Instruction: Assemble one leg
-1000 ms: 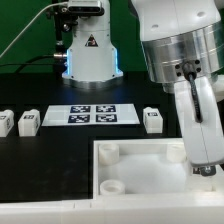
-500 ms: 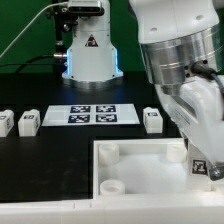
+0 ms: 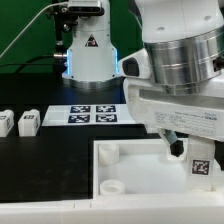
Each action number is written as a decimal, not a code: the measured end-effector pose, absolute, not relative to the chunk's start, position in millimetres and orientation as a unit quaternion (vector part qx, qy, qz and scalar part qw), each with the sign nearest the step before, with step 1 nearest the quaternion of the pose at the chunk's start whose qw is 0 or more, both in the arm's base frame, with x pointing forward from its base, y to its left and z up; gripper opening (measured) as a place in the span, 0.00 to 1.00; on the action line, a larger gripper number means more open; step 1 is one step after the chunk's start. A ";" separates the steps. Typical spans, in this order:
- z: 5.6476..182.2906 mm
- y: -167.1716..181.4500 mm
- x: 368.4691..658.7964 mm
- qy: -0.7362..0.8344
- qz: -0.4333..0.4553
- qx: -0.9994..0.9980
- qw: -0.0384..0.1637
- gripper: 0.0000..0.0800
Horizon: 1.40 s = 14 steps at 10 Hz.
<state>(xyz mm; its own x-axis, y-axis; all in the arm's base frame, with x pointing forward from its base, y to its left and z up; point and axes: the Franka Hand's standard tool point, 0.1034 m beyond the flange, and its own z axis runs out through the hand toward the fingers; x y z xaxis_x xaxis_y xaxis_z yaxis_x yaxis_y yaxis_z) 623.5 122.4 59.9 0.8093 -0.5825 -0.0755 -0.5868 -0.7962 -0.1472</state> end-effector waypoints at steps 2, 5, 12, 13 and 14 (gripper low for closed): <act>62.4 128.3 624.5 0.194 -0.003 -0.979 0.064 0.81; 61.7 128.3 624.2 0.213 -0.001 -0.975 0.067 0.64; 62.7 132.0 625.6 0.588 0.044 -0.804 0.075 0.37; 60.8 131.8 627.5 0.643 0.052 -0.759 0.080 0.37; 60.1 130.5 629.9 0.698 0.060 -0.708 0.087 0.37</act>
Offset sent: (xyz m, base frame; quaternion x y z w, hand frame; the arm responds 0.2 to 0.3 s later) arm 0.0000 0.0000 0.0000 0.0000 0.0000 0.0899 0.9960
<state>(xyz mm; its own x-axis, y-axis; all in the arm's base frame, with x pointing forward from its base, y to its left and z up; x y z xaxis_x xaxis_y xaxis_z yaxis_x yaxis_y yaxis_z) 629.9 130.5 60.1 0.0186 -0.9784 -0.2059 -0.9992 -0.0106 -0.0397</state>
